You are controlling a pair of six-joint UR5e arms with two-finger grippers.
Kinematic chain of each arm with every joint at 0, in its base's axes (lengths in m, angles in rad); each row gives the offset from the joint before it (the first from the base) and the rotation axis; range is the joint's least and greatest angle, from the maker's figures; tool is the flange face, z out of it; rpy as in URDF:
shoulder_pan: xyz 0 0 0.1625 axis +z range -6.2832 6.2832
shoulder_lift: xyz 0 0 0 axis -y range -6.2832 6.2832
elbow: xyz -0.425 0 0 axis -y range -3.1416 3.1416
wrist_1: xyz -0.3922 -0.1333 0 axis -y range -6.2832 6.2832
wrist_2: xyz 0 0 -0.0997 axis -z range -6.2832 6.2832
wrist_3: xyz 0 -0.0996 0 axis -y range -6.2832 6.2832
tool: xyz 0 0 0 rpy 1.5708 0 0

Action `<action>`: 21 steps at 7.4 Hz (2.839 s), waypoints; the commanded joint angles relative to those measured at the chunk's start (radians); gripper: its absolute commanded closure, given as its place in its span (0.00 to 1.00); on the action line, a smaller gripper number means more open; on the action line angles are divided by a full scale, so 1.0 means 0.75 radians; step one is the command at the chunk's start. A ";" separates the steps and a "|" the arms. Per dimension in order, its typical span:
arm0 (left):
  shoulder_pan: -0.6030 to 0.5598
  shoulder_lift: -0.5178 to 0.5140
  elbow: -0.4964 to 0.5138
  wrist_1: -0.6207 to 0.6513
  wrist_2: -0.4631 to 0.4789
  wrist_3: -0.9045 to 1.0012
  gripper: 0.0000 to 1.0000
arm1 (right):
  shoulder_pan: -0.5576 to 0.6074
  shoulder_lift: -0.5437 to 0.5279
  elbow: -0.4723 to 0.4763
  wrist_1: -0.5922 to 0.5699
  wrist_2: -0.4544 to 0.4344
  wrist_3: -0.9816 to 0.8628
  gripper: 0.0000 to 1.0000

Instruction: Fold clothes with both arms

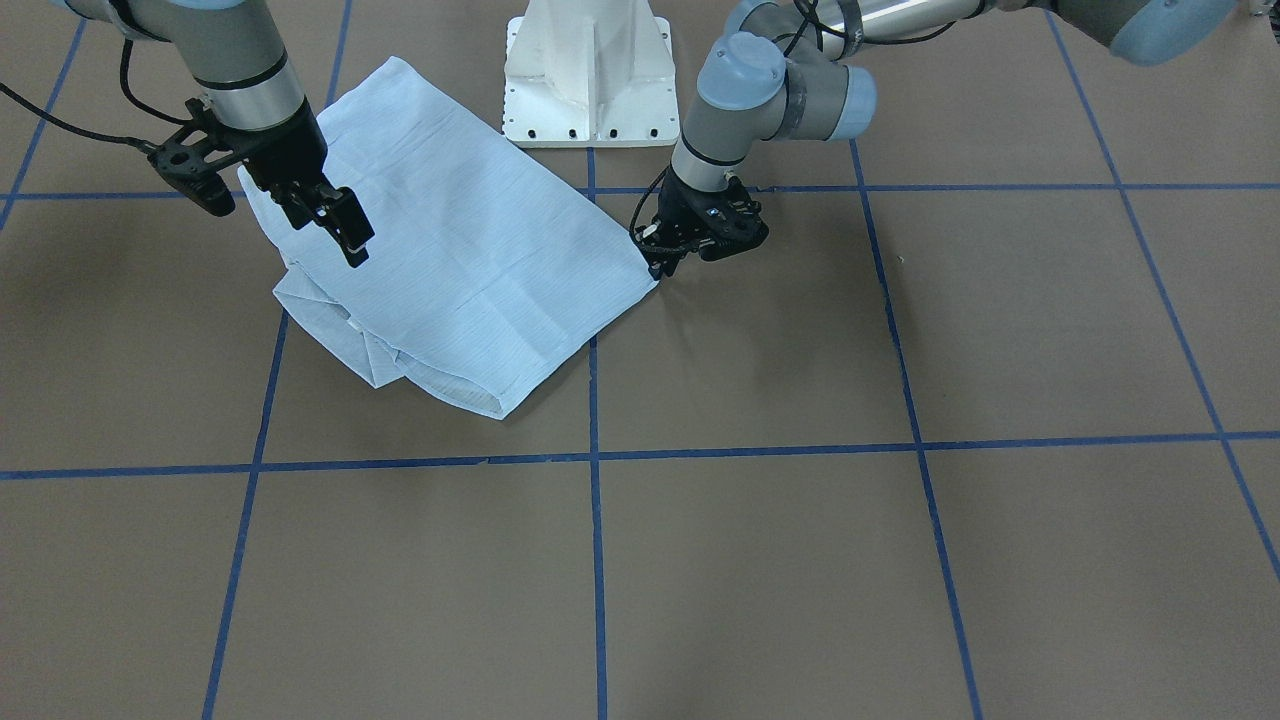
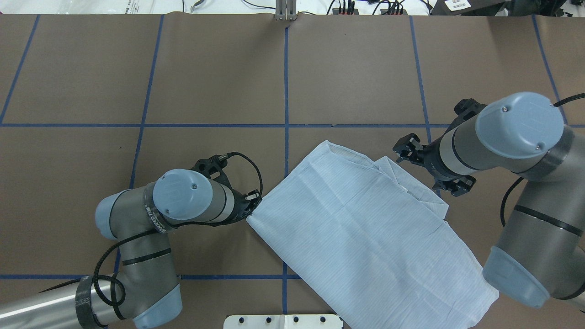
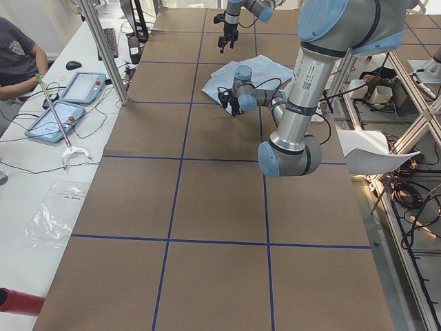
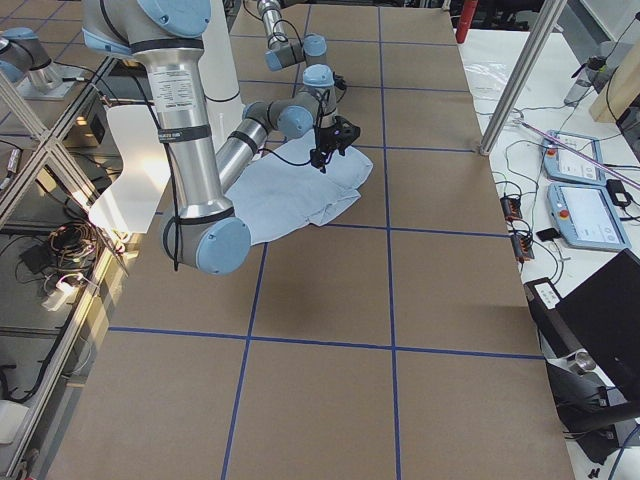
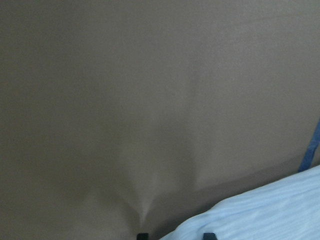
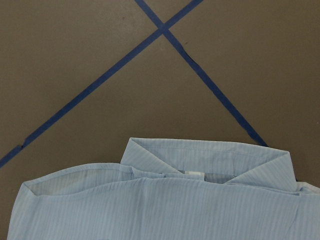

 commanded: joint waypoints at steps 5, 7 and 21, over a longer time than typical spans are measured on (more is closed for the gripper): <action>-0.450 -0.297 0.665 -0.392 0.001 0.407 1.00 | -0.001 0.016 -0.022 -0.001 0.000 0.007 0.00; -0.534 -0.520 1.081 -0.646 0.040 0.467 1.00 | -0.023 0.036 -0.030 0.002 -0.002 0.013 0.00; -0.571 0.012 0.244 -0.500 -0.167 0.537 0.36 | -0.629 0.325 -0.362 0.077 -0.437 0.976 0.03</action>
